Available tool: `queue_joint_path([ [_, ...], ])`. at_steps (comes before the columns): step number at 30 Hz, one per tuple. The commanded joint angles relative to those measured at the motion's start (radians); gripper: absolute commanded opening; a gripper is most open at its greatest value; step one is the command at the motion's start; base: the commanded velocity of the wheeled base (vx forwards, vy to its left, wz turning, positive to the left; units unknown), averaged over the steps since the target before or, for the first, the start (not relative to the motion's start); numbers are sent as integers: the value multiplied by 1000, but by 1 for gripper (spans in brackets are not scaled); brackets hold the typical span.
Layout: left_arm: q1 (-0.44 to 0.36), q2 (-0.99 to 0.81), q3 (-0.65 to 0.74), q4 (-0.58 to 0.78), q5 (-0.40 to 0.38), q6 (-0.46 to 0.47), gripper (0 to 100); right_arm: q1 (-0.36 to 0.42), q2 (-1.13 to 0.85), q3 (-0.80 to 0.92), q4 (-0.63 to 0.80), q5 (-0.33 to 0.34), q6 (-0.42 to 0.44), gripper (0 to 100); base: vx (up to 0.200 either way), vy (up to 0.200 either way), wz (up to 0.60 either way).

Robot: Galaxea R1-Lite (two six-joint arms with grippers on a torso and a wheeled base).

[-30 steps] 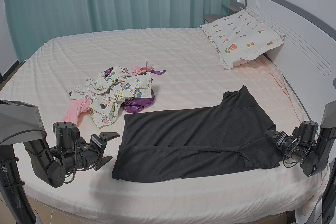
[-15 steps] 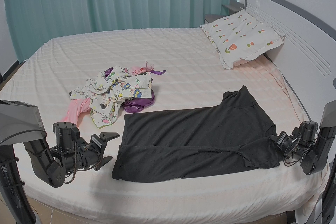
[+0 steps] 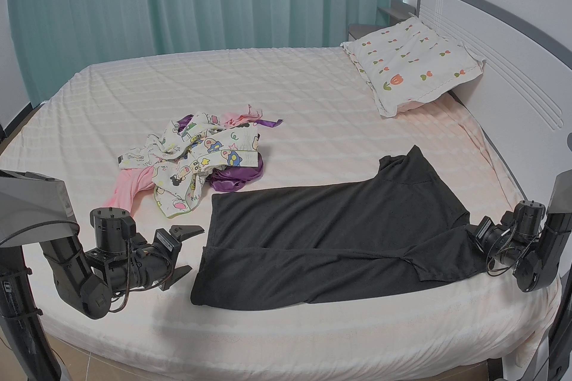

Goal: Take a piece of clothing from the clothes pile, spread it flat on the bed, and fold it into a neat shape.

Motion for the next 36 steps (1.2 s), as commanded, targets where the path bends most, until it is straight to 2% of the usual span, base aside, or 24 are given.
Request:
queue_joint_path([
  [1, 0, 1, 0, 0, 0, 0, 100, -21, 9, -9, 2, 26, 4, 0, 0, 0, 0],
  [12, 0, 1, 0, 0, 0, 0, 100, -38, 47, -47, -3, 34, 13, 0, 0, 0, 0],
  [13, 0, 1, 0, 0, 0, 0, 100, -39, 49, -47, -3, 34, 13, 100, 0, 0, 0],
  [34, -5, 12, -2, 1, 22, 21, 100, -59, -11, -23, -4, 21, 51, 100, 0, 0, 0],
  [36, -8, 12, -2, 1, 22, 21, 100, -58, -14, -18, -6, 21, 51, 100, 0, -200, 0],
])
